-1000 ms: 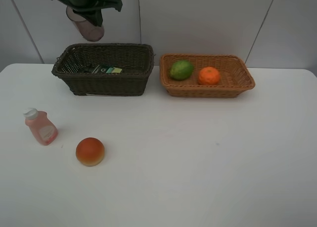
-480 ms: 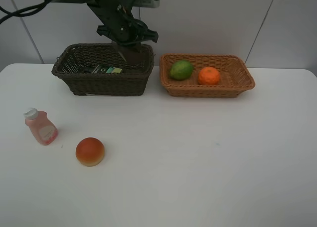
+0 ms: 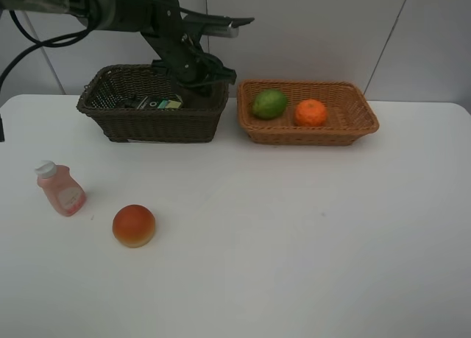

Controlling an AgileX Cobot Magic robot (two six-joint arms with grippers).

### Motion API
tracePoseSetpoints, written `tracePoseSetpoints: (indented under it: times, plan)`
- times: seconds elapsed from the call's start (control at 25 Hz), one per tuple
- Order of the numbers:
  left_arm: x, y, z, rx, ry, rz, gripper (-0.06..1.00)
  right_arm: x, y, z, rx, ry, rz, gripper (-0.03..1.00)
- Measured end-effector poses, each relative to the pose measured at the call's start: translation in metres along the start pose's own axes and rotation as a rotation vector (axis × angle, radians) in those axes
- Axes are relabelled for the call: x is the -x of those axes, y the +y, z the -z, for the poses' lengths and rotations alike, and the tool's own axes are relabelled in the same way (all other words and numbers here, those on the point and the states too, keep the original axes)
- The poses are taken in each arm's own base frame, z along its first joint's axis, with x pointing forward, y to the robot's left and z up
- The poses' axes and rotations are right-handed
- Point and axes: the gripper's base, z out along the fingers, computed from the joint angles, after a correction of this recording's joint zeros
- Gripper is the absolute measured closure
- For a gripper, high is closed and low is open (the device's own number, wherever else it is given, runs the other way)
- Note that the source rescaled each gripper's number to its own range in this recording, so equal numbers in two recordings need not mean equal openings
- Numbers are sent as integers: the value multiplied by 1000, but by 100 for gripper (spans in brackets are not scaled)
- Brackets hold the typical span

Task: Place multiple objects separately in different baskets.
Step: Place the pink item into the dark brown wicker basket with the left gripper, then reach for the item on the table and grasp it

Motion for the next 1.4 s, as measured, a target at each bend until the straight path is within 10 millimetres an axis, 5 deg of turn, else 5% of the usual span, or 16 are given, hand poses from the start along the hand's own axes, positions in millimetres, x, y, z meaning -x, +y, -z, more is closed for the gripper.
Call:
tracePoseSetpoints:
  times: [0.24,0.32,0.48,0.56,0.8,1.12,1.4]
  plan:
    - [0,0,0,0,3,-11,83,0,0,0,0,0,0,30]
    - [0,0,0,0,3,-26,66,0,0,0,0,0,0,30]
    - [0,1,0,8,2,-44,12,0,0,0,0,0,0,30]
    - [1,3,1,16,0,-48,0,0,0,0,0,0,0,30]
    - [9,-2,20,-2,-40,-41,-5,0,0,0,0,0,0,30]
    - [23,-6,90,-2,-49,-60,-5,0,0,0,0,0,0,30]
    - [2,3,133,56,94,-88,-5,0,0,0,0,0,0,30]
